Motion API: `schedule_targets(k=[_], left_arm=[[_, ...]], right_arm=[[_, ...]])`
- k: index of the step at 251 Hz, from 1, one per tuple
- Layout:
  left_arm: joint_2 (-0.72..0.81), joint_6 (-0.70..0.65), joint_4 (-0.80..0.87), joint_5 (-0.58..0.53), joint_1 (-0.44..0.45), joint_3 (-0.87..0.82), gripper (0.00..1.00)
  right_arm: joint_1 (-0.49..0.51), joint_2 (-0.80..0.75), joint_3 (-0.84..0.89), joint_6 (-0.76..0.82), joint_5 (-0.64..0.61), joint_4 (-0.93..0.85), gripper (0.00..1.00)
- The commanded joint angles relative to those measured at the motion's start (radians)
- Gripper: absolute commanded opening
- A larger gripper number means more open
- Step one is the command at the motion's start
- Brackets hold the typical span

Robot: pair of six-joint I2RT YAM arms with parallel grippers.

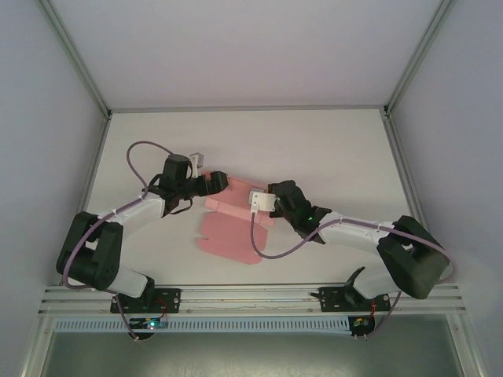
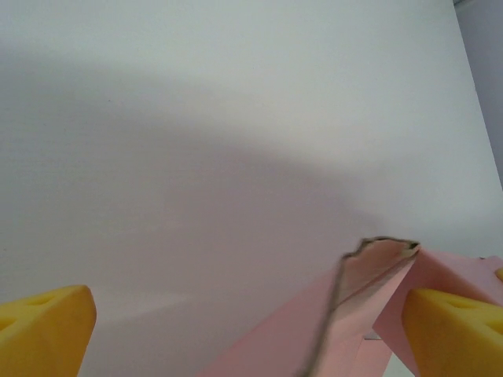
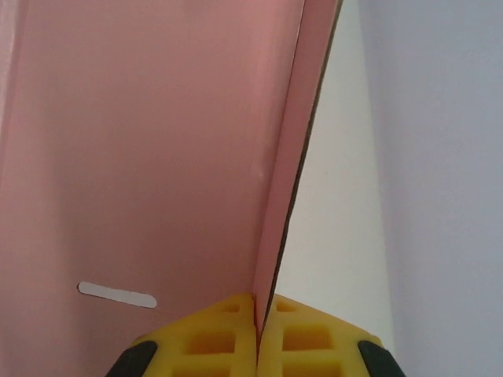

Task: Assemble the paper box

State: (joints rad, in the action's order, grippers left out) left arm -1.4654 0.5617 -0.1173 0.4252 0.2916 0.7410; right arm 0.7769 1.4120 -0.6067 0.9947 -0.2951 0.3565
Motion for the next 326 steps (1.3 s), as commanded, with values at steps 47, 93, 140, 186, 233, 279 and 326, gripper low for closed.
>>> schedule_targets(k=[47, 93, 140, 186, 233, 279, 326], left_arm=[[0.126, -0.017, 0.143, -0.147, 0.020, -0.007, 1.00], [0.323, -0.050, 0.204, -0.213, -0.004, -0.104, 1.00], [0.440, 0.027, 0.287, -0.261, -0.120, -0.175, 1.00], [0.400, 0.050, -0.187, 0.244, -0.163, -0.325, 1.00], [0.368, -0.045, -0.152, 0.271, -0.133, -0.282, 0.91], [0.328, -0.063, -0.147, 0.239, -0.106, -0.263, 0.74], [0.263, -0.094, -0.151, 0.260, -0.057, -0.223, 0.47]], right_arm=[[0.029, -0.026, 0.035, 0.102, -0.121, 0.192, 0.00], [-0.024, -0.126, 0.054, -0.009, 0.000, 0.085, 0.00], [-0.093, -0.216, 0.089, -0.127, 0.177, 0.029, 0.00], [-0.130, -0.215, 0.067, -0.177, 0.237, -0.044, 0.00], [-0.141, -0.202, 0.051, -0.213, 0.277, -0.056, 0.00], [-0.167, -0.210, 0.040, -0.258, 0.342, -0.056, 0.00], [-0.172, -0.202, 0.016, -0.267, 0.352, -0.085, 0.00]])
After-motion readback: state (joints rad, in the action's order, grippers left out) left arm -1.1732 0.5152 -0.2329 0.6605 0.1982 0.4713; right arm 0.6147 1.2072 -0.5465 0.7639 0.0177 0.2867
